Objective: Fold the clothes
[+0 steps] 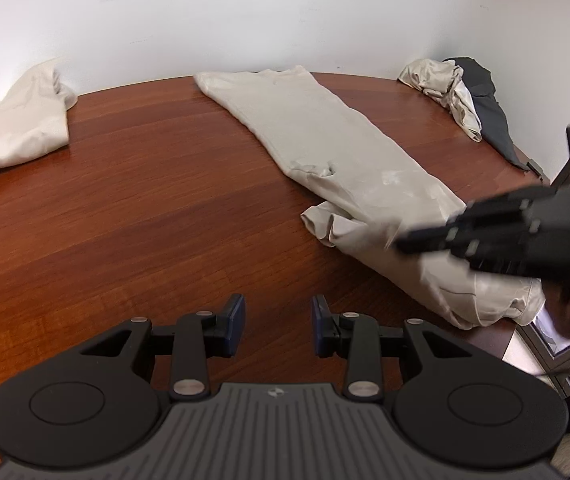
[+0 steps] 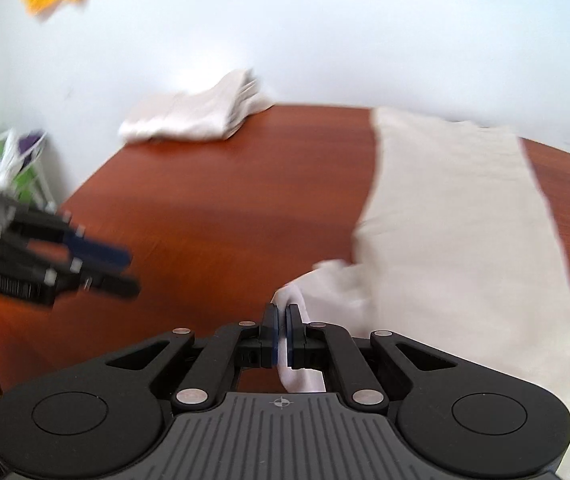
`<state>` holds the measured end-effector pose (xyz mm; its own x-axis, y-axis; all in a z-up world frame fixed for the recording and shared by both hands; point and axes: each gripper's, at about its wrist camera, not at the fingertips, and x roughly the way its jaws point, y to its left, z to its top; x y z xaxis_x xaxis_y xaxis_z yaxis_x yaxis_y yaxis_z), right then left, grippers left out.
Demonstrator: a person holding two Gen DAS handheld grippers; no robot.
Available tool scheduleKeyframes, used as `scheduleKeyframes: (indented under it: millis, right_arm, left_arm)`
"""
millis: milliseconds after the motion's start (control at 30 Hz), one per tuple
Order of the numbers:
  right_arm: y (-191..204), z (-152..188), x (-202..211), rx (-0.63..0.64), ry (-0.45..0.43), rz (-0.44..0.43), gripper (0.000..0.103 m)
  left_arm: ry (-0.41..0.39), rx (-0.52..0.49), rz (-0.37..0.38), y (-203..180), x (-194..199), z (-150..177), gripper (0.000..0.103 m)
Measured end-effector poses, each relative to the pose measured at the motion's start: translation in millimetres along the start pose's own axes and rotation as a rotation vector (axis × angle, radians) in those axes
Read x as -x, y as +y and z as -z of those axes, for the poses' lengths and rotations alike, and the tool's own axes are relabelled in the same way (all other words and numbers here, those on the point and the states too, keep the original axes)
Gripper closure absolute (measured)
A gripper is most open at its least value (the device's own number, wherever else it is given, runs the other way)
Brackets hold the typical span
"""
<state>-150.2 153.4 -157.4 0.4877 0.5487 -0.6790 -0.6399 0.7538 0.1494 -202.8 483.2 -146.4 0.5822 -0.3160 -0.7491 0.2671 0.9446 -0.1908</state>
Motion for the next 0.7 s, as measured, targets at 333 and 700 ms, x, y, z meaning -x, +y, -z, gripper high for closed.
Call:
scheduleKeyframes:
  millis: [333,700]
  right_arm:
    - [-114.8,-8.2,-0.1,-0.255,0.021,0.22,0.097]
    - [-169.9,30.4,-24.5,-0.42,0.14,0.329,0.096]
  left_arm:
    - [-0.003,-0.084,0.062,-28.7,-21.2,-13.8,0.062]
    - [-0.004,-0.193,0.118,-65.7,-62.2,-40.8,0.062]
